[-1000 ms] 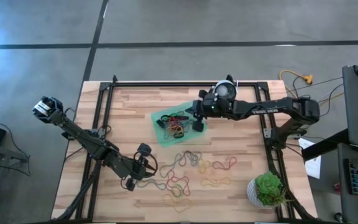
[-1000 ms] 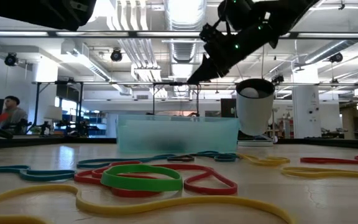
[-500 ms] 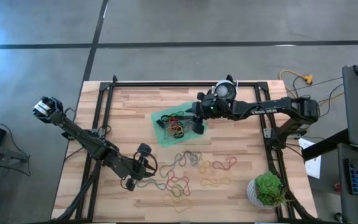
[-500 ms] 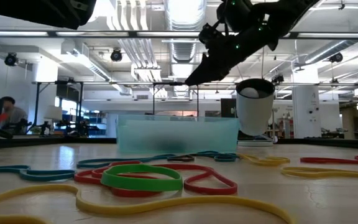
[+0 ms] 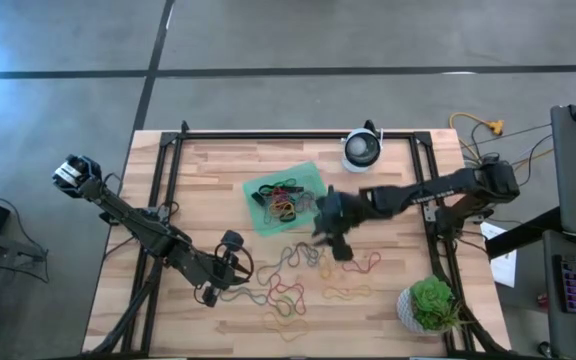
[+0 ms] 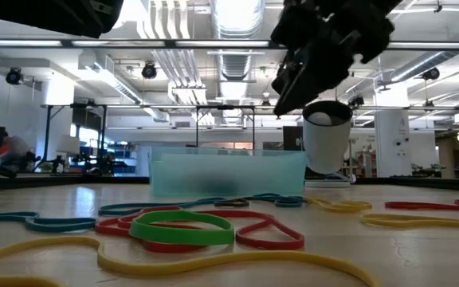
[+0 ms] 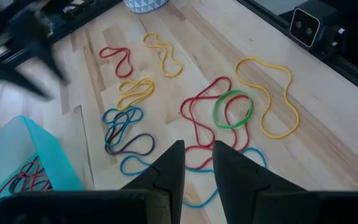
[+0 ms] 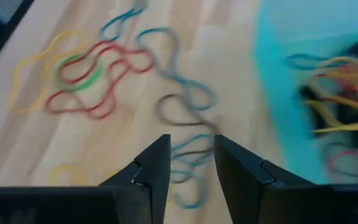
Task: Pick and place rubber bands into bin
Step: Put the yellow rubber band into the green bin
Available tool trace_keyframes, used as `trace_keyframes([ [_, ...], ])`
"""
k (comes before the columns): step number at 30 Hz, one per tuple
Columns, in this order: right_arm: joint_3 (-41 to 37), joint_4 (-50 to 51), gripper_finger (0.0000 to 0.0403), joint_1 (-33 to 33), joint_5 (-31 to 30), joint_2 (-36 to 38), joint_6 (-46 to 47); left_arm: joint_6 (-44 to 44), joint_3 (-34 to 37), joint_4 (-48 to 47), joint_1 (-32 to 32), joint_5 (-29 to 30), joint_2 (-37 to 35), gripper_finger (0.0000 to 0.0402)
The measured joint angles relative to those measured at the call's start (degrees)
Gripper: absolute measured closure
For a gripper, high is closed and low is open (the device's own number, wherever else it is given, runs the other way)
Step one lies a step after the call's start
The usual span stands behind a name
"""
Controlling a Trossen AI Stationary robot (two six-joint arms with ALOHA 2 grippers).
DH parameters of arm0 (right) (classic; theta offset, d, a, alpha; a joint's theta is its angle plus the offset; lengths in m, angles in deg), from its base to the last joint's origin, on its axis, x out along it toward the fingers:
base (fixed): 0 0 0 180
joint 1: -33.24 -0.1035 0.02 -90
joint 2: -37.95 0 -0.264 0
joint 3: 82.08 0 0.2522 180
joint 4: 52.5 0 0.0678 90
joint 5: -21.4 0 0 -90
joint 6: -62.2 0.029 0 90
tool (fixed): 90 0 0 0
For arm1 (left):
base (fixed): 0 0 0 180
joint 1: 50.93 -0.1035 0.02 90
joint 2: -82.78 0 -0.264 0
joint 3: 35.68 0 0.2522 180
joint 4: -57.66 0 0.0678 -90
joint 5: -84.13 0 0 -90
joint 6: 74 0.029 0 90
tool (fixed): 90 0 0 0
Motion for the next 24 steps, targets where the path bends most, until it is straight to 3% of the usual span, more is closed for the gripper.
trace_keyframes([
  [11, -1.1, 1.1, 0.031, -15.7, -13.5, -2.4, 6.8, -0.2, 0.2, 0.3, 0.0, 0.0, 0.1, 0.0334],
  [24, -1.2, 0.5, 0.0321, -19.6, -15.6, -12.3, 13.8, -0.2, 0.8, 0.7, 0.0, 0.0, 0.1, 0.0334],
])
